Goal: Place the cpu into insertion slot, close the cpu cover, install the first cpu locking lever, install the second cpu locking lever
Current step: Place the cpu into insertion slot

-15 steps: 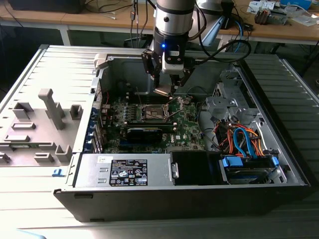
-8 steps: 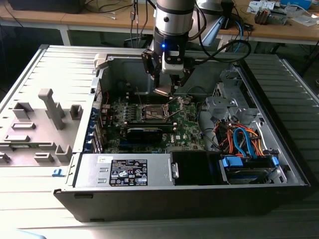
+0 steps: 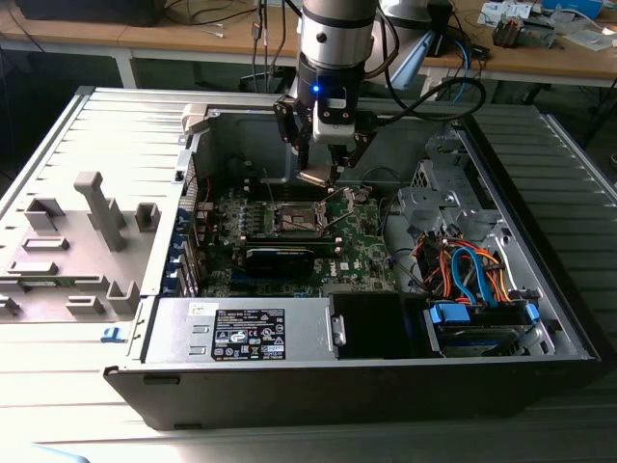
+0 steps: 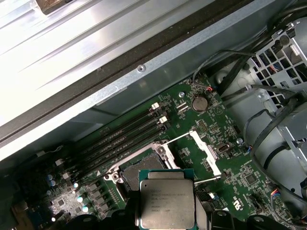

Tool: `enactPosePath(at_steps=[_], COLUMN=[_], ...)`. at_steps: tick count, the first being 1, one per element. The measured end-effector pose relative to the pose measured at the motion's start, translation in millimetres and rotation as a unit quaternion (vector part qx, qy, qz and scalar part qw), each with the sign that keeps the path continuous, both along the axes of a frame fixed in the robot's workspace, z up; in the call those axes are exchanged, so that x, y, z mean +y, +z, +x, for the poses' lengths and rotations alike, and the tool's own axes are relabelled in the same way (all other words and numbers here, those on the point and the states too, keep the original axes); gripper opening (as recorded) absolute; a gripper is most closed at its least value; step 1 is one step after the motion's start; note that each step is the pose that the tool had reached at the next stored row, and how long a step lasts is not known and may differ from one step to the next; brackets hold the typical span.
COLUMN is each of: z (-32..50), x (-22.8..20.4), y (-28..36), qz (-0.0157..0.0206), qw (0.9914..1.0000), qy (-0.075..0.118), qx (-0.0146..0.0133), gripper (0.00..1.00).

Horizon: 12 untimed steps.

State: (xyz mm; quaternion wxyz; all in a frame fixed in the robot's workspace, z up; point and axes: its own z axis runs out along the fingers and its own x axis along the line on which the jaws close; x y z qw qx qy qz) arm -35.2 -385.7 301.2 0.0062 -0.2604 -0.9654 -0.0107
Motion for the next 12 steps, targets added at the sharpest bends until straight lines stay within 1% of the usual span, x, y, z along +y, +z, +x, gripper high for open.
enactPosePath(at_steps=[4,8,12], z=[0.0,0.0,0.0], x=[0.0,0.0,0.0], y=[0.0,-0.1,-0.2], qz=[0.0000,0.0000,0.0000], qw=[1.00000,0.99997,0.99996], qy=[-0.001,-0.008,-0.009], qx=[0.0000,0.0000,0.0000], gripper=[0.55,0.55,0.55])
